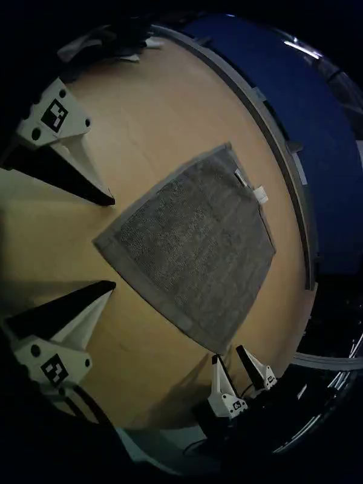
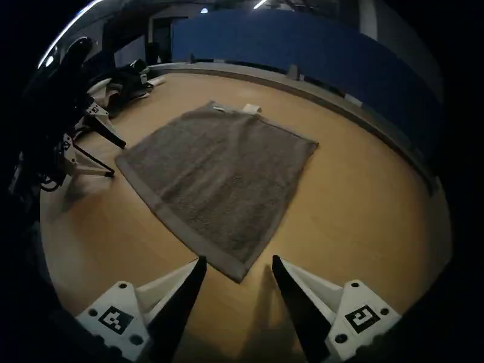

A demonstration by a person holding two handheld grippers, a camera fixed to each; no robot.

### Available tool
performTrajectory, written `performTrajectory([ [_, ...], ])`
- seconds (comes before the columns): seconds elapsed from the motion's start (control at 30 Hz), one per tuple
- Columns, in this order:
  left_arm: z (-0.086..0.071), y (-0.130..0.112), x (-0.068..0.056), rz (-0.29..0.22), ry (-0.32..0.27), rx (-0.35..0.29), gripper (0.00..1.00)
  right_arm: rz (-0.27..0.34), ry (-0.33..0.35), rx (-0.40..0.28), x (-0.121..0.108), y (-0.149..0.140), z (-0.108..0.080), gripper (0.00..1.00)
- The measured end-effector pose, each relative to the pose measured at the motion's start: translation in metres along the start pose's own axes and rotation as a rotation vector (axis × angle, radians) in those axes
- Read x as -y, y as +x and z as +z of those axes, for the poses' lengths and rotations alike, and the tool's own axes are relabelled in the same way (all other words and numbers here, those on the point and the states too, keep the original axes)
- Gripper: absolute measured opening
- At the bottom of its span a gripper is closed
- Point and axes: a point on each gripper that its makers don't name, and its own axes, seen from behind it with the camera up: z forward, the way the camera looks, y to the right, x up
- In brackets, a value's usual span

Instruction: Fold towel

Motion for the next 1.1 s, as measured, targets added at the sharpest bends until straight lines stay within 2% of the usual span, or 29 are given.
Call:
performTrajectory([
  [0.13,0.0003,-0.0001,-0.0007,-0.008,0.005,0.01,0.85,0.014,0.001,0.016,-0.0005,-0.0062,0.0031,0.72],
  [0.27,0.0017,0.0,-0.0016,-0.012,0.01,0.019,0.73,0.028,0.007,0.018,0.0001,-0.008,0.0044,0.64],
  [0.33,0.002,0.0001,-0.0026,-0.007,0.007,0.021,0.67,0.033,0.015,0.019,0.0012,-0.0082,0.0041,0.6],
  [0.47,0.0021,0.0008,-0.0054,0.006,0.002,0.023,0.47,0.038,0.031,0.019,0.0043,-0.0084,0.0035,0.47],
  [0.53,0.0021,0.0013,-0.0062,0.011,0.003,0.025,0.37,0.037,0.033,0.018,0.0052,-0.0082,0.0033,0.44],
  [0.6,0.0022,0.0017,-0.0068,0.015,0.004,0.026,0.33,0.035,0.034,0.018,0.0059,-0.008,0.0032,0.43],
  [0.73,0.0032,0.0017,-0.006,0.019,0.009,0.029,0.19,0.034,0.039,0.021,0.0073,-0.008,0.0022,0.34],
  [0.87,0.004,0.0021,-0.0041,0.019,0.017,0.031,0.14,0.034,0.038,0.026,0.0067,-0.0081,0.0024,0.16],
  [1.1,0.0045,0.0028,-0.0051,0.03,0.02,0.031,0.12,0.045,0.04,0.031,0.0072,-0.0072,0.0027,0.11],
])
